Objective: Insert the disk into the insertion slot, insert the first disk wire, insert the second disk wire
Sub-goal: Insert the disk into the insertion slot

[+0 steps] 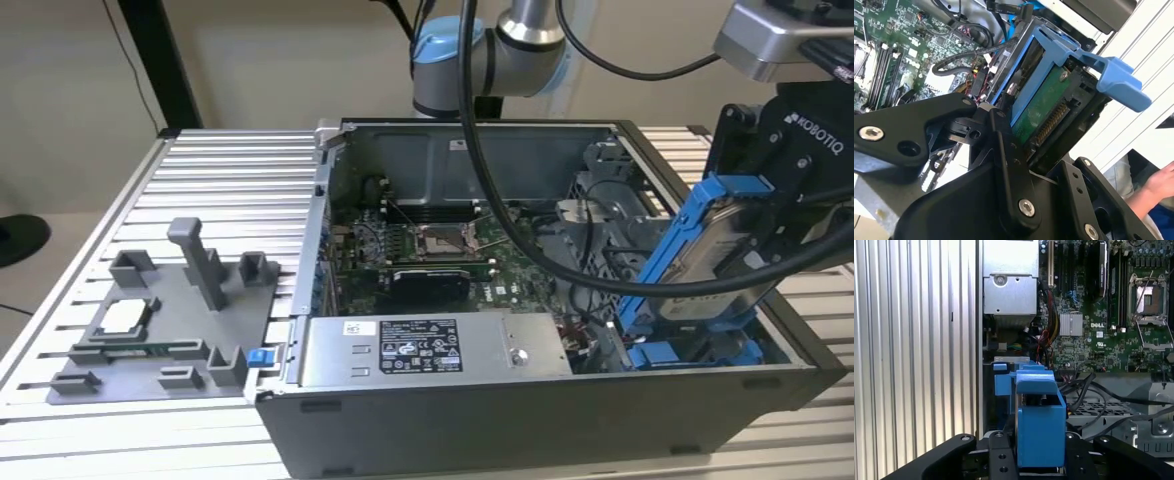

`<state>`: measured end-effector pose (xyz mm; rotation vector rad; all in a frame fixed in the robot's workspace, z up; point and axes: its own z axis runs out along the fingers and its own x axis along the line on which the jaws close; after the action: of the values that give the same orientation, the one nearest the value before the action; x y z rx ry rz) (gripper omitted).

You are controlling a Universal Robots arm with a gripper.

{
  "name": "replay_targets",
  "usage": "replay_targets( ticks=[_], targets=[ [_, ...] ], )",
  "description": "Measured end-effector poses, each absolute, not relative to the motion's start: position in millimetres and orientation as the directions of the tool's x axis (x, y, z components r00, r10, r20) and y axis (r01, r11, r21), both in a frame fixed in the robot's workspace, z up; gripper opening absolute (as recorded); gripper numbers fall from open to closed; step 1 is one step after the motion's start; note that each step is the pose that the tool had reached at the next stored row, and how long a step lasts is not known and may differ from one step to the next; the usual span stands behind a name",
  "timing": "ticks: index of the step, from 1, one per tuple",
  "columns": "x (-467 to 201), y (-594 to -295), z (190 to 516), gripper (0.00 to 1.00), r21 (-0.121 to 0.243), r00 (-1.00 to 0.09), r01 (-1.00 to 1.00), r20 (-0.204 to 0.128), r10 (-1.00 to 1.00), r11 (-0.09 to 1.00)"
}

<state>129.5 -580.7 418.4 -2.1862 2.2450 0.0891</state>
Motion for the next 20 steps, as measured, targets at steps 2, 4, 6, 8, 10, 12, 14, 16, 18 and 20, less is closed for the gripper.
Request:
replay_targets(
  ticks=[2,4,6,8,10,12,14,16,18,20],
  targets=[
    [129.5,-580.7,418.0,0.0,0.036,-0.027,-0.999,-0.044,-0.999,0.026],
    [129.5,-580.7,417.4,0.0,0.036,-0.027,-0.999,-0.044,-0.999,0.026],
    [129.5,-580.7,416.9,0.0,0.036,-0.027,-0.999,-0.044,-0.999,0.026],
    [129.5,-580.7,416.3,0.0,0.036,-0.027,-0.999,-0.044,-0.999,0.026],
    [129.5,-580.7,415.6,0.0,0.036,-0.027,-0.999,-0.044,-0.999,0.026],
    [129.5,-580.7,414.6,0.0,0.036,-0.027,-0.999,-0.044,-0.999,0.026],
    [129.5,-580.7,414.0,0.0,0.035,-0.027,-0.999,-0.044,-0.999,0.026],
    [129.6,-581.3,413.5,0.0,0.035,-0.027,-0.999,-0.044,-0.999,0.025],
    [130.1,-582.4,413.3,0.0,0.035,-0.025,-0.999,-0.044,-0.999,0.024],
    [130.4,-583.0,412.7,0.0,0.035,-0.023,-0.999,-0.044,-0.999,0.022]
  ],
)
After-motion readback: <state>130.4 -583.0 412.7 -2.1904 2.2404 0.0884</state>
